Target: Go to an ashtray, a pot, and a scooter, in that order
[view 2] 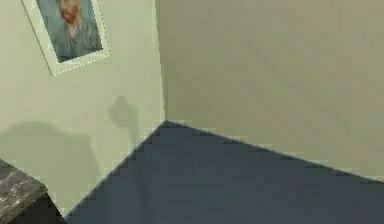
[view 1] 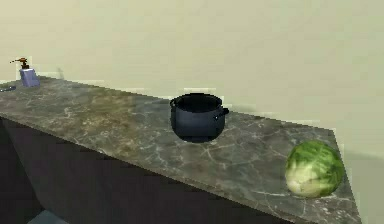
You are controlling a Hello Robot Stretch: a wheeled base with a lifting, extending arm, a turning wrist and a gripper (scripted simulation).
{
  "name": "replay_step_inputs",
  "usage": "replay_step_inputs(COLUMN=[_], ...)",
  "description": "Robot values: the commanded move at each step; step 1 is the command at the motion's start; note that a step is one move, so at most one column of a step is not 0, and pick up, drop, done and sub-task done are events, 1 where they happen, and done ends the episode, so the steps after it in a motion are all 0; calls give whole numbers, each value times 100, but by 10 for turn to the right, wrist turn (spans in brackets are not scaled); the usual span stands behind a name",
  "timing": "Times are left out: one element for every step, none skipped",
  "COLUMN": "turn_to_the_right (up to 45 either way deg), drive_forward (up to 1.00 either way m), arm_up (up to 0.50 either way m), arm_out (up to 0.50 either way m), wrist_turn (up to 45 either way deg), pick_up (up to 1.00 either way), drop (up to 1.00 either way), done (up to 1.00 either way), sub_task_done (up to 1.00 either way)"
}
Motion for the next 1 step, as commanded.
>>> replay_step_inputs(turn_to_the_right=[0], drive_forward=[0], arm_up=[0], arm_out=[0], wrist_turn=[0], pick_up=[0], drop=[0], done=[0], sub_task_done=[100])
